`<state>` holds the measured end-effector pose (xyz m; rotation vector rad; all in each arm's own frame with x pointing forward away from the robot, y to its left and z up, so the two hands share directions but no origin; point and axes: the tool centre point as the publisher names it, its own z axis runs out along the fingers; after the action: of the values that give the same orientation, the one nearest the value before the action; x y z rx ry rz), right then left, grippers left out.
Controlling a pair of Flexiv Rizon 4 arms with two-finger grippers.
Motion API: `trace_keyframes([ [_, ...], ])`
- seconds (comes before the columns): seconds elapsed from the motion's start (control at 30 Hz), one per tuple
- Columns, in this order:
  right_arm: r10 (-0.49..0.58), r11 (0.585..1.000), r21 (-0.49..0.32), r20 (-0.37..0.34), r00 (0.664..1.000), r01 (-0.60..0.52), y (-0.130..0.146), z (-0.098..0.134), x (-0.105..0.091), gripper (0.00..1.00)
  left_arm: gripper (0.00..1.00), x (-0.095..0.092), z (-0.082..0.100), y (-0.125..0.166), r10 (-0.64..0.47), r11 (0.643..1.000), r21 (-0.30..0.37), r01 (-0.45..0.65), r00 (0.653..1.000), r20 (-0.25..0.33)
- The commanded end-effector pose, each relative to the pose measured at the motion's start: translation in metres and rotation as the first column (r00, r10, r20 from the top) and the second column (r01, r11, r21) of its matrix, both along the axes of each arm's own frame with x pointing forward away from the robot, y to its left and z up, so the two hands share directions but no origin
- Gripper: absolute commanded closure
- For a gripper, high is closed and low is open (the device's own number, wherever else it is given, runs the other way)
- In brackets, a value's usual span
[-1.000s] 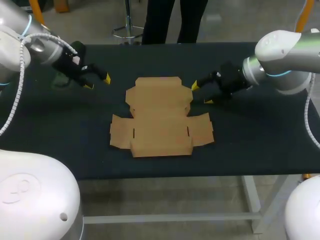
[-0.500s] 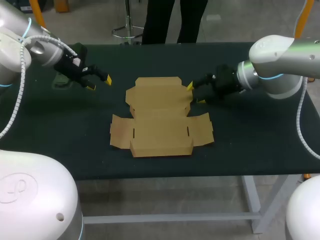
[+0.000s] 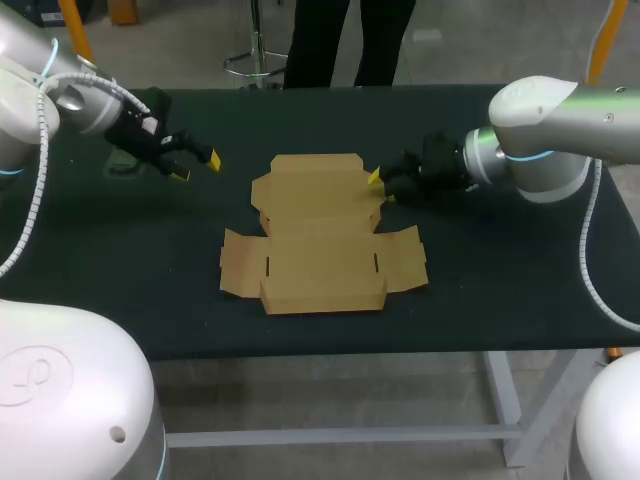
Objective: Assemble the packaging by folding the flat box into shape, placing the metal phone stand inside, and closing the box properly
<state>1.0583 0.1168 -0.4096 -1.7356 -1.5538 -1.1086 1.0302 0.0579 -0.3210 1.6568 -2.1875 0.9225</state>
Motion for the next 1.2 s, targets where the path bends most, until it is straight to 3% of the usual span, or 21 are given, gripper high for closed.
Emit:
trace_keyframes([
  [0.03,0.005,0.999,0.050,0.030,1.000,-0.007,0.004,-0.010,0.005,0.53,0.00,0.002,-0.001,0.003,-0.020,1.000,-0.016,0.020,1.000,-0.007],
  [0.27,0.022,0.994,0.102,0.083,0.996,-0.030,0.011,-0.012,0.006,0.56,0.00,0.001,-0.003,0.001,-0.090,0.995,-0.031,0.090,0.996,-0.001],
  [0.37,0.021,0.991,0.129,0.106,0.994,-0.034,0.012,-0.012,0.005,0.73,0.00,0.001,-0.005,-0.001,-0.120,0.992,-0.035,0.120,0.993,0.000],
  [0.43,0.023,0.990,0.137,0.116,0.993,-0.039,0.012,-0.011,0.005,0.99,0.00,0.001,-0.007,-0.002,-0.142,0.989,-0.040,0.142,0.990,0.000],
  [0.7,0.032,0.984,0.165,0.175,0.984,-0.061,0.009,0.002,0.002,1.00,0.00,0.001,-0.009,-0.008,-0.198,0.979,-0.043,0.198,0.980,0.020],
  [1.1,0.037,0.971,0.218,0.262,0.964,-0.097,-0.003,0.030,-0.004,1.00,0.00,-0.003,-0.007,-0.015,-0.262,0.961,-0.059,0.272,0.955,0.139],
  [1.2,0.043,0.968,0.225,0.273,0.961,-0.107,-0.005,0.033,-0.005,1.00,0.00,-0.003,-0.007,-0.015,-0.262,0.961,-0.059,0.272,0.955,0.139],
])
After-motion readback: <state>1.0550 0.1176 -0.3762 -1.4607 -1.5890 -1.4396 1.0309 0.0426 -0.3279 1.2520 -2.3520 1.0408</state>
